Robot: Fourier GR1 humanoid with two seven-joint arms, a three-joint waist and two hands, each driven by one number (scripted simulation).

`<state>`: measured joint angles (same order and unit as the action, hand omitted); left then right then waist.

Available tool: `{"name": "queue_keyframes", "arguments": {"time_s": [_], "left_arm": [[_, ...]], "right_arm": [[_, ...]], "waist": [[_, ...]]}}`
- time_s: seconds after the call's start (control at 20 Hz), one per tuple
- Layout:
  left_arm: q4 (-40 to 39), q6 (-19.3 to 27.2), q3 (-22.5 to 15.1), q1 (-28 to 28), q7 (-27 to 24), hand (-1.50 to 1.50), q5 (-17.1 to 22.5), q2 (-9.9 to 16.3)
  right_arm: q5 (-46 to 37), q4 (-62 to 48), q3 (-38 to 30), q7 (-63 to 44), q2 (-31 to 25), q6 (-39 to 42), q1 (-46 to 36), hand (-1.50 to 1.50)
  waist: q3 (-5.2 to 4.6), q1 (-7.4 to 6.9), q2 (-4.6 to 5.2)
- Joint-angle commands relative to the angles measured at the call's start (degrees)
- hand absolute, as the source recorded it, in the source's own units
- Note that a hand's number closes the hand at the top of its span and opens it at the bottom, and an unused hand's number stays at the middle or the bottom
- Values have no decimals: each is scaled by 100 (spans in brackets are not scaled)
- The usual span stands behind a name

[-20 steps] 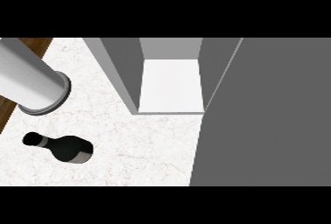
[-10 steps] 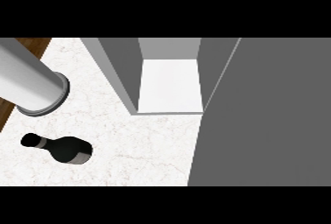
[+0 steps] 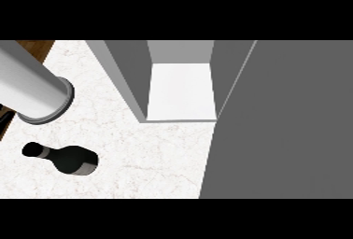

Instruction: Pick up the wine, place it into the cabinet and close the cabinet

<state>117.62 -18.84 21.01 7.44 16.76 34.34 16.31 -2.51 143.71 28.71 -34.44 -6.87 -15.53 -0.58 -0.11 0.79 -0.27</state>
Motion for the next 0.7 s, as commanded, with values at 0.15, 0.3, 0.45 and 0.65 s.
{"name": "queue_keyframes", "arguments": {"time_s": [0.15, 0.3, 0.45, 0.65], "left_arm": [[-838, -387, -99, 22, -749, -150, -706, -290], [-1134, -736, -4, 289, -1217, -150, -910, -337], [-1391, -827, 146, 343, -1494, -150, -1045, -329], [-2092, -1103, 321, 300, -2178, -150, -1328, -335]], "right_arm": [[-714, 1161, 208, -581, -221, -266, 46, -150], [-1088, 943, 557, -753, -175, -487, -287, -150], [-1102, 1065, 599, -794, -320, -583, -190, -150], [-909, 855, 452, -608, -454, -616, -186, -150]], "waist": [[0, 15, 1], [-8, -7, -11], [-5, 8, -16], [-1, -12, 4]]}}
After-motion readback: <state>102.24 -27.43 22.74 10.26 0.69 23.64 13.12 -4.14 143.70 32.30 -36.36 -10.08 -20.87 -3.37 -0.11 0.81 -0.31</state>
